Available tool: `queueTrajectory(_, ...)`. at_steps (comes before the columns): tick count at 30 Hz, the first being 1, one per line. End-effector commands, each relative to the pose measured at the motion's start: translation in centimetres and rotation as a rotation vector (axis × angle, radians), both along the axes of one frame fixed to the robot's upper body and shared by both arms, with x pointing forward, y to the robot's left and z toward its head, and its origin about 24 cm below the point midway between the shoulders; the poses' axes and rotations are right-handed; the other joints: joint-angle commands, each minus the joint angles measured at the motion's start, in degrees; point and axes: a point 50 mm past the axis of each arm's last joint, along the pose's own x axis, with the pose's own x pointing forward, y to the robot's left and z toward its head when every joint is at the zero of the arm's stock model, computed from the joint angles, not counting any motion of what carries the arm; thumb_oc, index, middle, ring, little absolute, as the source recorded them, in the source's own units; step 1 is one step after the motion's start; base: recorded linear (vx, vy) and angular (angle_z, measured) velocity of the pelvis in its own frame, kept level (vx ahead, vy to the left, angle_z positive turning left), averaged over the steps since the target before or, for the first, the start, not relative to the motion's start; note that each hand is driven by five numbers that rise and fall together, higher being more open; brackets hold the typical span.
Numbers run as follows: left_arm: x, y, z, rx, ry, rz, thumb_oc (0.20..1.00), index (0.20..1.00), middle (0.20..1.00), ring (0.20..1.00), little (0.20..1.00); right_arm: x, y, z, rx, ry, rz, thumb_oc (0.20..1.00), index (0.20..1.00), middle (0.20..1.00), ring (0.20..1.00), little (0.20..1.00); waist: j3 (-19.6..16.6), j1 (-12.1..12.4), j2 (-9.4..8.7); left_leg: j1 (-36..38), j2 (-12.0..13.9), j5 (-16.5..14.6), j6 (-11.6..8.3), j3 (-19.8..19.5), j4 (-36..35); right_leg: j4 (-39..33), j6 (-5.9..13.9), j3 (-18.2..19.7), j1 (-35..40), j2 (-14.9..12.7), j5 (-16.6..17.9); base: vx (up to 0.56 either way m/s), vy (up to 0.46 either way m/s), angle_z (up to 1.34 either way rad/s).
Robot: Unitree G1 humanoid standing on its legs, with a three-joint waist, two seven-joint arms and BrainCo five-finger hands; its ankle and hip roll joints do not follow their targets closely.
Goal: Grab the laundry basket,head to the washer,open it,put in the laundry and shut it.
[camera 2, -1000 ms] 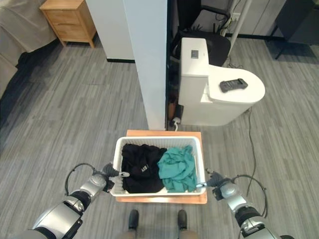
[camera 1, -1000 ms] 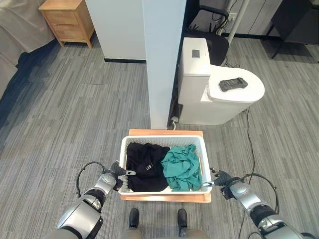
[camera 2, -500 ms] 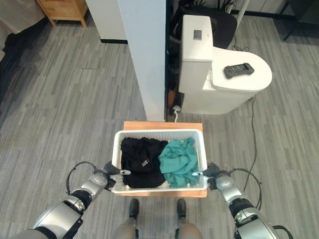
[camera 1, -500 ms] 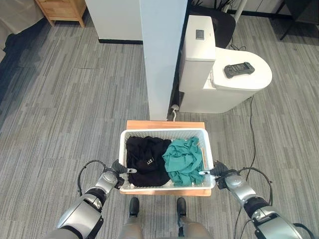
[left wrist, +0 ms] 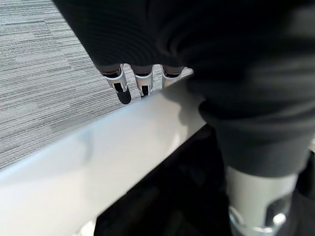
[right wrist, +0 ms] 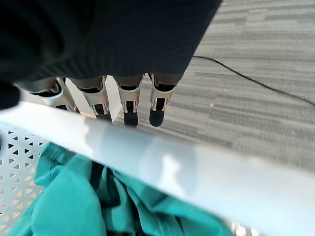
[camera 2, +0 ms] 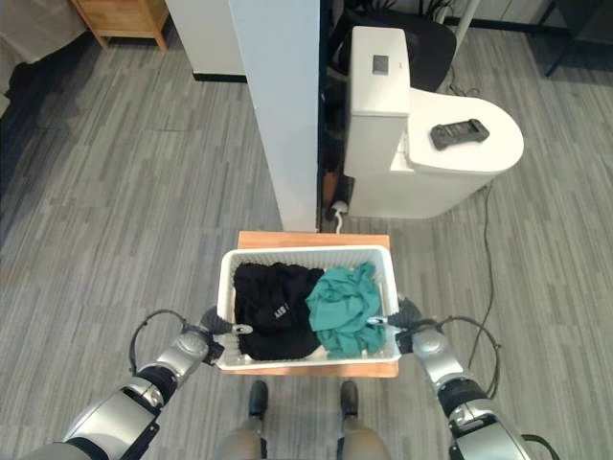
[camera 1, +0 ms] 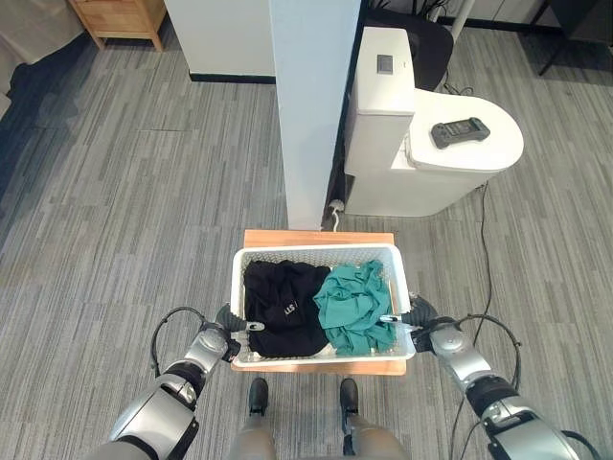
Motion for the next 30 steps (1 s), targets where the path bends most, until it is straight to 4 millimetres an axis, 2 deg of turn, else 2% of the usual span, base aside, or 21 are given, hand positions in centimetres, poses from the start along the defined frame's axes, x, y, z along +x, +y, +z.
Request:
queueTrajectory(1, 1.9, -1.0, 1.4, 0.009, -0.065, -0.003, 1.0, 1.0, 1.0, 1.0, 1.0, -0.2, 0.1, -0.3, 0.072, -0.021, -0.041, 1.0, 1.0, 1.0, 1.0, 1.0, -2.0, 0.4, -1.62, -7.0, 0.2, 4.9, -0.18, -5.2, -0.1, -0.1, 2.39, -2.3, -2.9, -3.8, 1.2, 0.0, 0.0, 0.0)
queueTrajectory(7, 2.7, -0.9, 2.2, 0.01, -0.096, 0.014, 1.0, 1.0, 1.0, 1.0, 1.0, -0.2, 0.4, -0.8, 0.094, 0.007, -0.054, 1.0, 1.0, 1.0, 1.0, 1.0, -1.8, 0.5, -1.11, -7.2, 0.0, 5.1, -0.11, -4.9, -0.1, -0.1, 2.47, -2.2, -3.2, -4.0, 1.5, 0.0, 0.0, 0.0)
queueTrajectory(15, 2.6, -1.4, 2.0, -0.025, -0.089, 0.017, 1.0, 1.0, 1.0, 1.0, 1.0, -0.2, 1.0, -1.2, 0.145, 0.023, -0.078, 1.0, 1.0, 1.0, 1.0, 1.0, -1.9, 0.5, -0.89, -7.5, -0.3, 5.1, 0.08, -4.9, -0.1, -0.1, 2.52, -2.0, -3.6, -4.3, 1.7, 0.0, 0.0, 0.0)
queueTrajectory(16, 2.6, -1.5, 2.0, -0.045, -0.091, 0.026, 0.89, 0.89, 0.89, 0.89, 0.89, -0.3, 1.2, -1.3, 0.154, 0.02, -0.084, 0.931, 0.931, 0.931, 0.931, 0.931, -1.9, 0.5, -0.84, -7.5, -0.4, 5.1, 0.1, -4.8, -0.1, -0.1, 2.52, -2.1, -3.7, -4.4, 1.8, 0.0, 0.0, 0.0)
queueTrajectory(17, 2.6, -1.6, 1.9, -0.06, -0.089, 0.029, 0.68, 0.68, 0.68, 0.68, 0.68, -0.2, 1.4, -1.3, 0.161, 0.019, -0.082, 0.925, 0.925, 0.925, 0.925, 0.925, -1.9, 0.5, -0.83, -7.6, -0.5, 5.1, 0.12, -4.8, -0.1, -0.1, 2.51, -2.1, -3.7, -4.4, 1.8, 0.0, 0.0, 0.0)
queueTrajectory(18, 2.6, -1.6, 1.9, -0.06, -0.089, 0.029, 0.555, 0.555, 0.555, 0.555, 0.555, -0.2, 1.4, -1.3, 0.161, 0.019, -0.082, 0.871, 0.871, 0.871, 0.871, 0.871, -1.9, 0.5, -0.83, -7.6, -0.5, 5.1, 0.12, -4.8, -0.1, -0.1, 2.51, -2.1, -3.7, -4.4, 1.8, 0.0, 0.0, 0.0)
queueTrajectory(19, 2.2, -2.1, 1.5, -0.092, -0.064, 0.021, 0.266, 0.266, 0.266, 0.266, 0.266, -0.1, 1.6, -1.2, 0.172, 0.012, -0.08, 0.595, 0.595, 0.595, 0.595, 0.595, -1.9, 0.4, -0.84, -7.7, -0.6, 5.1, 0.15, -4.7, -0.1, -0.1, 2.54, -2.1, -3.8, -4.4, 1.8, 0.0, 0.0, 0.0)
queueTrajectory(20, 2.2, -2.4, 1.5, -0.118, -0.071, 0.023, 0.2, 0.2, 0.2, 0.2, 0.2, 0.0, 1.7, -1.1, 0.186, 0.001, -0.088, 0.395, 0.395, 0.395, 0.395, 0.395, -1.8, 0.5, -0.83, -7.7, -0.6, 5.1, 0.18, -4.7, -0.1, -0.1, 2.55, -2.1, -3.8, -4.4, 1.8, 0.0, 0.0, 0.0)
queueTrajectory(21, 2.2, -2.6, 1.5, -0.126, -0.08, 0.019, 0.2, 0.2, 0.2, 0.2, 0.2, 0.0, 1.6, -1.1, 0.186, -0.005, -0.091, 0.2, 0.2, 0.2, 0.2, 0.2, -1.8, 0.5, -0.78, -7.7, -0.6, 5.1, 0.19, -4.7, -0.1, -0.1, 2.58, -2.1, -3.8, -4.4, 1.8, 0.0, 0.0, 0.0)
queueTrajectory(30, 1.8, -4.0, 1.1, -0.162, -0.073, -0.029, 0.2, 0.2, 0.2, 0.2, 0.2, 0.4, 3.0, -0.7, 0.168, -0.04, -0.027, 0.2, 0.2, 0.2, 0.2, 0.2, -1.2, 0.6, -0.52, -8.0, -0.9, 5.2, 0.34, -4.6, -0.1, -0.1, 2.61, -2.2, -4.1, -4.7, 2.0, 0.0, 0.0, 0.0)
